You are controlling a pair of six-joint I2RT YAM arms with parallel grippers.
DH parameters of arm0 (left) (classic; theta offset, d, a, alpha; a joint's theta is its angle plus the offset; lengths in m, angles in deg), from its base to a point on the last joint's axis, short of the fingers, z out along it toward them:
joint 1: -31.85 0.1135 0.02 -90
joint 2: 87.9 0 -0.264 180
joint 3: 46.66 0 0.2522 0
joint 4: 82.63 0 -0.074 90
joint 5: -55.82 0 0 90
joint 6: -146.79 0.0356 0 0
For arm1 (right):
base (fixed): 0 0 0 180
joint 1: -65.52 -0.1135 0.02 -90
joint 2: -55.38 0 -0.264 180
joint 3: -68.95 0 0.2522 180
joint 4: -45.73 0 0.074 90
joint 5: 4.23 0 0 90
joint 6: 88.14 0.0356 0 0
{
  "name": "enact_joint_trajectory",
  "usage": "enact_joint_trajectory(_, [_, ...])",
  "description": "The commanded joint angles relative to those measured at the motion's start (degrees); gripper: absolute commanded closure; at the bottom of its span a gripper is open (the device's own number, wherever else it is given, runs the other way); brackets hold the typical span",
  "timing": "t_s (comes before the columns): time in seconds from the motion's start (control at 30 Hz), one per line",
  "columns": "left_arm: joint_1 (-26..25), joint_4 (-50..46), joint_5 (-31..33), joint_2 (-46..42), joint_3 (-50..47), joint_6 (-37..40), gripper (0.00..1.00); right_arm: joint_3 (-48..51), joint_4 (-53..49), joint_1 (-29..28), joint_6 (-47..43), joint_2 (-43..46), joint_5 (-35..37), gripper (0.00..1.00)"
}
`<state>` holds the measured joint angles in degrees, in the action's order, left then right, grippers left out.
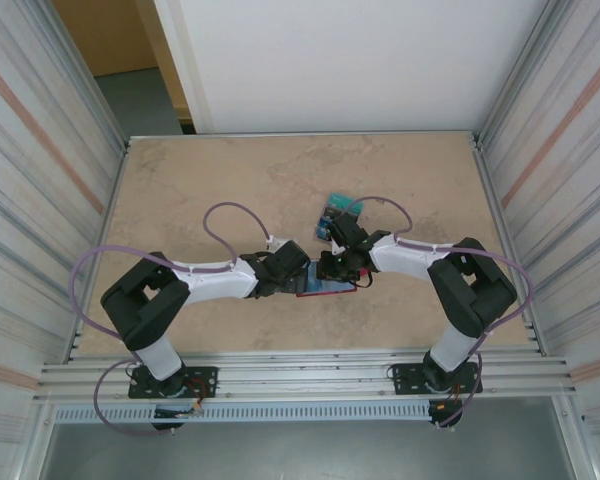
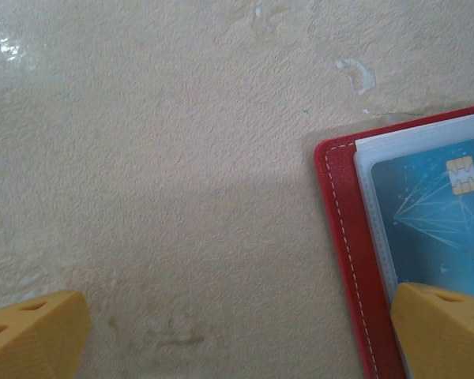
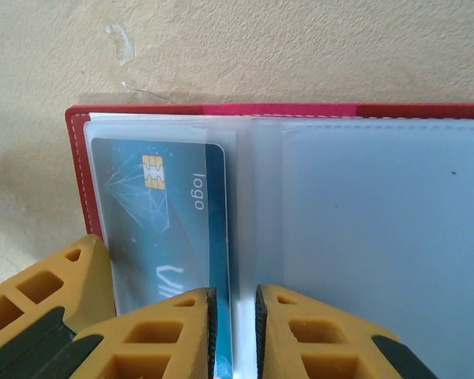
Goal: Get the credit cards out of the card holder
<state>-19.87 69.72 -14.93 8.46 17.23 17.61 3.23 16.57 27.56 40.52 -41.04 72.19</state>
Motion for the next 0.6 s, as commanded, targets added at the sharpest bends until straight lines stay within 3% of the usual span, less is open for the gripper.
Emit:
enact_joint_trajectory(0.0, [0.4, -2.8, 0.8, -2.3, -0.2, 0.3, 0.01, -1.3, -0.9, 0.4, 0.8, -1.2, 0.0, 0.78])
enact_joint_trajectory(0.57, [2.4, 1.2, -2.9, -2.1, 0.4, 2.1, 0.01, -0.9, -0.9, 0.4, 1.3, -0.4, 0.0, 0.77])
